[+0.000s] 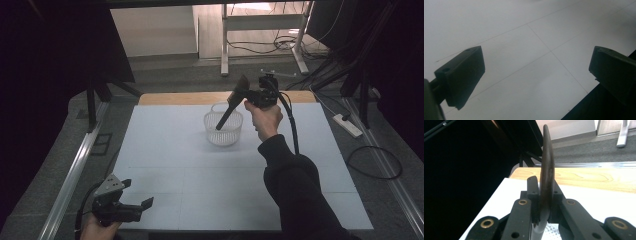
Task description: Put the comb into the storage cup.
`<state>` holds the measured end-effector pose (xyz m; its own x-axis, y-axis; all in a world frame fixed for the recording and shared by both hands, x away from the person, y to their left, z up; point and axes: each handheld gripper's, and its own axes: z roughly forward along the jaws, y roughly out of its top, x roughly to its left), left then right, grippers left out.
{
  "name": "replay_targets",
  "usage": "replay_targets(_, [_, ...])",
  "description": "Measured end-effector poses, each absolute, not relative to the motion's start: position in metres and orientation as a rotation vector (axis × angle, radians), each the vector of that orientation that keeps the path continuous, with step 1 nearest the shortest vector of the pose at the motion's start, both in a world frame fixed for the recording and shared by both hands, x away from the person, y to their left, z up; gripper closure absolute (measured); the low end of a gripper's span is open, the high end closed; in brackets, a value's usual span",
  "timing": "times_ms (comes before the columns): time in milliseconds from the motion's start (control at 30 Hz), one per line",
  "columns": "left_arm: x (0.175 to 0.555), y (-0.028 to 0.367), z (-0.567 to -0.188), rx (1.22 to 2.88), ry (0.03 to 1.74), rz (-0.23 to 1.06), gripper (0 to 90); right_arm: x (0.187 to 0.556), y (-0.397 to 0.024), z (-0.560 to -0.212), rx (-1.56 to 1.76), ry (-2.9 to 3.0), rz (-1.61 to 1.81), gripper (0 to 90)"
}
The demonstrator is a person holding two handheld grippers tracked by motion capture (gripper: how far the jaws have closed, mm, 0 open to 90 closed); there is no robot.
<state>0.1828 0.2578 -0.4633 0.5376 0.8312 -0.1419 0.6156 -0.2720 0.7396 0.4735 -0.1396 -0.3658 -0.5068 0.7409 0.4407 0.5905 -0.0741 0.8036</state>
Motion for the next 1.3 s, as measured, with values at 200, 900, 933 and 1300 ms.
replay_targets(200, [0.183, 0.258, -0.463, 1.992, 1.173, 0.35, 1.4, 0.473, -0.136, -0.374, 1.479, 2.041, 1.629, 83.9])
replay_targets(900, [0.182, 0.259, -0.463, 1.99, 1.168, 0.35, 1.6, 0.475, -0.125, -0.405, 1.52, 2.053, 1.613, 83.9])
replay_targets(933, [0.182, 0.259, -0.463, 1.99, 1.168, 0.349, 1.6, 0.476, -0.124, -0.407, 1.523, 2.055, 1.614, 83.9])
replay_targets(1300, [0.182, 0.259, -0.463, 1.986, 1.168, 0.347, 1.6, 0.478, -0.123, -0.42, 1.551, 2.052, 1.612, 83.9])
